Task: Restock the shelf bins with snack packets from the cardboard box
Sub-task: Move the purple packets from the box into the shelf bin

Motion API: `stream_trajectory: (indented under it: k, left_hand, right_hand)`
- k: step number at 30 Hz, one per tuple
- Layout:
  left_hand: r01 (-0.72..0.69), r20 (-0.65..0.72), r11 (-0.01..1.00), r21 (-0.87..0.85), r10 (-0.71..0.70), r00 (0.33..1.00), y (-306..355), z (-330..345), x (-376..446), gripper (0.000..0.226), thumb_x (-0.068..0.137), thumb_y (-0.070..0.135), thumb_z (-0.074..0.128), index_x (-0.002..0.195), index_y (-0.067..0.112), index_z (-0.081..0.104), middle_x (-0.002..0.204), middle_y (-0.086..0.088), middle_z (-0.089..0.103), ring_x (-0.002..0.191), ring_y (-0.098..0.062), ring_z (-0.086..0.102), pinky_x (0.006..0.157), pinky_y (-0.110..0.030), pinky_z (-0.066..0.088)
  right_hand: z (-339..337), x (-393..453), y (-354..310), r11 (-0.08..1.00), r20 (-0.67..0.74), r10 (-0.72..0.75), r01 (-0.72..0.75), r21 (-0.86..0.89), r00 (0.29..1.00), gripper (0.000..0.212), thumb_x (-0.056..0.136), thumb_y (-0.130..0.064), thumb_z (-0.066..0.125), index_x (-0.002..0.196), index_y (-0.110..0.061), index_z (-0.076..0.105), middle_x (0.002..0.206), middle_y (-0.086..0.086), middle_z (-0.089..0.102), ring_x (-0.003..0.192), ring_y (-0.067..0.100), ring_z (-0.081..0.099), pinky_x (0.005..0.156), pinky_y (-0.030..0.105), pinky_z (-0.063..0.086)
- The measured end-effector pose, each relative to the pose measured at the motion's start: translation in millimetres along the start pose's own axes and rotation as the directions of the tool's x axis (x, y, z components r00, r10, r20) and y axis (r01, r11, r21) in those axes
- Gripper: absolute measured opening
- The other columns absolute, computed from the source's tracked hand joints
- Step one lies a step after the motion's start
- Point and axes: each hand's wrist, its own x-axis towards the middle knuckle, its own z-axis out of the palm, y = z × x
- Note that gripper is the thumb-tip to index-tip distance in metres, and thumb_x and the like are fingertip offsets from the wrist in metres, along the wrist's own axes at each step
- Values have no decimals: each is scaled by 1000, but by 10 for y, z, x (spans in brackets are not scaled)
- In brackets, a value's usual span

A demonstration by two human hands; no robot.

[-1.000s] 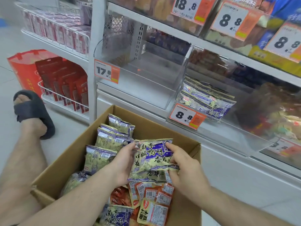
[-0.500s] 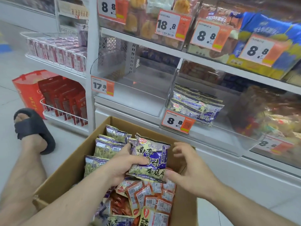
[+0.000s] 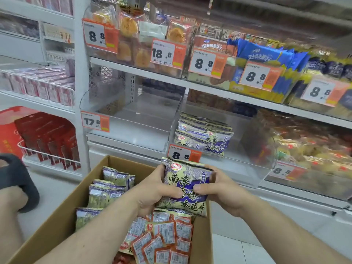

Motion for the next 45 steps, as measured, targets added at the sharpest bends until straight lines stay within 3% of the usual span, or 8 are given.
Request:
stream_trajectory:
  k: [6,15,20,25,28,33,40,45]
  left_hand:
    - [-36,40,991,128,31,999,284,99,194,82,49,6,77,124,20,47,112,-13,73,109,-38,66,97,-55,50]
    - [-141,84,955,262,122,989,495,392,625,79,65,31,85,132,21,44,122,-3,65,105,-19,68,94,-41,55]
    - [-322,-15,289,901,765,644,378,268,974,40,80,44,58,114,24,66,109,10,62,111,-18,50,96,-33,34]
    - [-140,167,-91,986,575,801,144,238,1214,46,87,43,50,130,27,54,127,7,55,122,-21,43,106,-34,20]
    - [-117,151,-96,988,619,771,53,249,1257,32,89,38,52,120,29,53,120,10,56,114,-18,45,103,-34,24]
    - [-69,87,-53,996,592,801,147,290,1319,23,88,39,53,108,28,55,109,10,61,106,-17,49,91,-33,28]
    - [-57,63,-29,998,574,817,140,304,1301,20,88,41,54,102,28,52,103,9,62,101,-18,49,94,-36,32]
    - [-46,46,-14,999,543,839,167,325,1296,23,85,38,57,104,26,55,106,9,61,104,-19,49,96,-36,31]
  right_hand:
    - [-54,8,-162,995,-11,-84,84,57,996,66,60,-15,83,123,-11,63,118,14,70,111,36,66,100,49,50]
    - [-458,-92,-291,968,-241,-32,89,233,970,55,58,-3,77,112,-1,68,110,21,72,106,41,67,98,52,51]
    - [-1165,54,-628,950,-538,-91,235,206,838,61,55,-3,79,114,8,65,98,19,74,89,32,72,92,46,55]
    - [-1654,472,-667,996,-557,-64,19,-86,828,71,51,-9,95,114,1,66,95,12,75,84,25,73,81,38,55]
    - [-1719,762,-514,975,-459,-6,-96,-199,888,89,41,-13,99,122,-8,64,103,10,75,94,27,72,87,43,57]
    - [-1496,936,-370,925,-354,15,-148,-351,935,46,65,10,84,107,-6,72,94,11,77,92,29,72,77,41,57]
    - [-1451,1011,-310,825,-446,116,-336,-454,887,25,68,-34,91,81,-23,72,82,-9,70,69,8,60,60,20,47]
    - [-1444,1102,-264,763,-417,342,-508,-400,842,46,67,-42,90,99,-12,75,110,5,70,93,20,72,88,36,58]
